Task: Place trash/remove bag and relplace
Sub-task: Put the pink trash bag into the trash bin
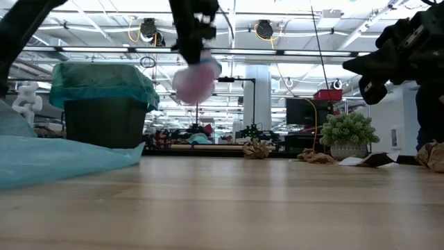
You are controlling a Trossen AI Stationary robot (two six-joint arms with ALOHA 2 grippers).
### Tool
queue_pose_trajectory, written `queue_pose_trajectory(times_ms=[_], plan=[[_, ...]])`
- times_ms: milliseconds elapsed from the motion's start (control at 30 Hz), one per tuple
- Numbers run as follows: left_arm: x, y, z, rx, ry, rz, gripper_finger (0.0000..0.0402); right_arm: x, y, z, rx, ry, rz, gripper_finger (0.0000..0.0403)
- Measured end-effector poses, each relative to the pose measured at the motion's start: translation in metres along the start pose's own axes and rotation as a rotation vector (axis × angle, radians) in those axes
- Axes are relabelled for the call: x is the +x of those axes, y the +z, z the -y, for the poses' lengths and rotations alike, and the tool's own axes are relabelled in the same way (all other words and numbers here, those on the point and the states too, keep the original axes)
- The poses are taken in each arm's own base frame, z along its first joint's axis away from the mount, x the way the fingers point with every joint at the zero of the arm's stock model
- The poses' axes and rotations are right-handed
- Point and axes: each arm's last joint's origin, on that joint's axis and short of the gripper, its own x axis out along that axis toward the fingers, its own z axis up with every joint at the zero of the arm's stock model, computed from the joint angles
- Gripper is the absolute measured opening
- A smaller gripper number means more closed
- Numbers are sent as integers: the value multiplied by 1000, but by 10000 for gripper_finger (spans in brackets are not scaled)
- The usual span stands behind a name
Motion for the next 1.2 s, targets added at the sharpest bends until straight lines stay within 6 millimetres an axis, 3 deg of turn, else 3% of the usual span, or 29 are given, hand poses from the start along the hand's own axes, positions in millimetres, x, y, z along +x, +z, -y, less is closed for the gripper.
queue_pose_trajectory(times_ms=[100, 233, 367, 533, 633, 800, 1000, 1200], plan=[[-44, 1, -3, -38, 88, 113, 1, 0, 0, 0, 17, -3, 2, 0], [-94, -16, -8, -142, 179, 182, 0, 0, 5, -1, 57, 0, 60, 0], [-123, -44, -16, -303, 233, 156, 0, -1, 14, -1, 25, -73, 182, 0], [-150, -59, -29, -404, 332, 248, 0, -5, 28, -6, 27, -61, 340, 0], [-150, -63, -40, -495, 366, 244, 0, -7, 35, -9, 16, -34, 419, 0], [-131, -67, -65, -583, 394, 163, 0, -10, 40, -11, 11, -6, 476, 0], [-94, -77, -92, -667, 435, 2, 0, -10, 40, -12, 31, 2, 477, 0], [-58, -93, -108, -752, 348, -160, 0, -10, 40, -12, 59, 11, 476, 0]])
